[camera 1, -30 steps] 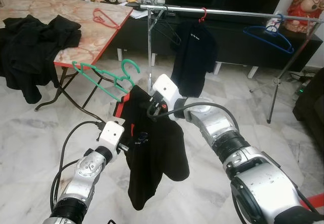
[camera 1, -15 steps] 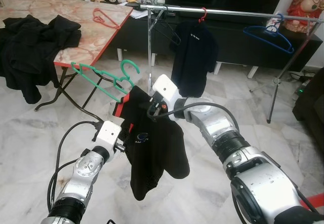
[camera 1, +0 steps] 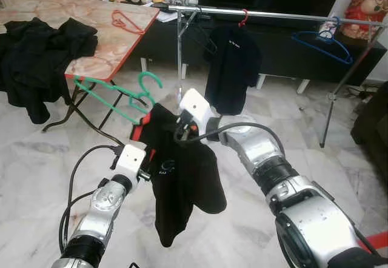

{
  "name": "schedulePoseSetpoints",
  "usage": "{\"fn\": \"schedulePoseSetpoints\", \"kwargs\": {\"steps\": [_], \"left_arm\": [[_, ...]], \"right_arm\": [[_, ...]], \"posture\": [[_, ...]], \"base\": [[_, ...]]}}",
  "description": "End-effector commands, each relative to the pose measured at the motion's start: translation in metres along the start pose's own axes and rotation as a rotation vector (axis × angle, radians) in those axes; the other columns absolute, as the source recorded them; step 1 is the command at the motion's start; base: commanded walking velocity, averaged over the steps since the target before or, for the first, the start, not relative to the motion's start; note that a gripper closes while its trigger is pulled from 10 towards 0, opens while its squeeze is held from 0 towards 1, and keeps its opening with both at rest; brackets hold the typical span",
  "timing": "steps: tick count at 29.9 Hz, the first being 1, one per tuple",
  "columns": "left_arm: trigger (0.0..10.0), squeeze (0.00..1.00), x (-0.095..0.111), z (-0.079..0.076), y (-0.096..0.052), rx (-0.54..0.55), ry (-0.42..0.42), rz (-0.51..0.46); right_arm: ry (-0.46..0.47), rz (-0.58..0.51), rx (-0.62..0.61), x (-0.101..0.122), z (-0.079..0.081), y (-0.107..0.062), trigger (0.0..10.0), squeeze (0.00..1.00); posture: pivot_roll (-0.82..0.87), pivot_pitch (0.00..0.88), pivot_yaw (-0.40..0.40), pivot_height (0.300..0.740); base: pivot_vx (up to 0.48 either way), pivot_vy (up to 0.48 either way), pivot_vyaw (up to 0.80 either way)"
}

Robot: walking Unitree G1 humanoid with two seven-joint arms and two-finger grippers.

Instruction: Hang hanger

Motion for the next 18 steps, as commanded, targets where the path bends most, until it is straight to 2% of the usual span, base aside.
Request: {"fn": "schedulePoseSetpoints", "kwargs": {"steps": [1, 6, 7, 8, 9, 10, 11, 13, 14, 15, 18], "left_arm": [[10.0, 0.00, 0.005, 0.000, 0.003, 0.000, -0.001, -0.014], [10.0, 0.00, 0.000, 0.000, 0.004, 0.016, 0.052, 0.020], [9.2, 0.00, -0.001, 0.001, 0.004, 0.023, 0.062, 0.028], [9.2, 0.00, -0.001, 0.001, 0.004, 0.023, 0.062, 0.028], [8.7, 0.00, -0.003, 0.003, 0.004, 0.032, 0.089, 0.043], [7.7, 0.00, -0.005, 0.004, 0.003, 0.036, 0.105, 0.051], [7.2, 0.00, -0.006, 0.005, 0.003, 0.039, 0.111, 0.056], [2.1, 0.00, -0.008, 0.006, 0.003, 0.047, 0.113, 0.063], [2.1, 0.00, -0.008, 0.006, 0.003, 0.047, 0.113, 0.063], [0.0, 0.00, -0.009, 0.006, 0.002, 0.050, 0.119, 0.068], [0.0, 0.00, -0.010, 0.006, 0.002, 0.053, 0.122, 0.071]], "right_arm": [[-0.027, -0.028, 0.013, 0.010, 0.003, 0.000, 0.0, 0.00], [-0.026, -0.033, 0.018, 0.012, 0.004, -0.001, 0.0, 0.00], [-0.026, -0.033, 0.018, 0.012, 0.004, -0.001, 0.0, 0.00], [-0.026, -0.033, 0.018, 0.012, 0.004, -0.001, 0.0, 0.00], [-0.027, -0.033, 0.017, 0.011, 0.004, -0.001, 0.0, 0.00], [-0.027, -0.033, 0.016, 0.011, 0.004, -0.001, 0.0, 0.00], [-0.027, -0.033, 0.016, 0.011, 0.004, -0.001, 0.0, 0.00], [-0.027, -0.032, 0.015, 0.012, 0.004, -0.002, 0.0, 0.00], [-0.027, -0.032, 0.015, 0.012, 0.004, -0.002, 0.0, 0.00], [-0.027, -0.033, 0.015, 0.012, 0.004, -0.002, 0.0, 0.00], [-0.027, -0.033, 0.014, 0.012, 0.004, -0.002, 0.0, 0.00]], "posture": [[0.03, 0.000, -0.081, 0.740], [0.03, 0.000, -0.081, 0.740], [0.03, 0.000, -0.081, 0.740], [0.03, 0.000, -0.081, 0.740], [0.03, 0.000, -0.081, 0.740], [0.03, 0.000, -0.081, 0.740], [0.03, 0.000, -0.081, 0.740], [0.03, 0.000, -0.081, 0.740], [0.03, 0.000, -0.081, 0.740], [0.03, 0.000, -0.080, 0.740], [0.03, 0.000, -0.080, 0.740]], "base": [[0.000, 0.000, 0.00], [0.000, 0.000, 0.00], [0.000, 0.000, 0.00], [0.000, 0.000, 0.00], [0.000, 0.000, 0.00], [0.000, 0.000, 0.00], [0.000, 0.000, 0.00], [0.000, 0.000, 0.00], [0.000, 0.000, 0.00], [0.000, 0.000, 0.00], [0.000, 0.000, 0.00]]}}
Point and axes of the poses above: a point about 5 cm out from each wrist's last joint towards the gripper, its own y axis pointing out of the wrist towards the gripper, its own x axis along the axis of the wrist's last joint, z = x × y, the point moved 4 cm from there along y, pointing out of the wrist towards the gripper, and after that the axes turned 9 degrees about y, right-handed, at the moved point
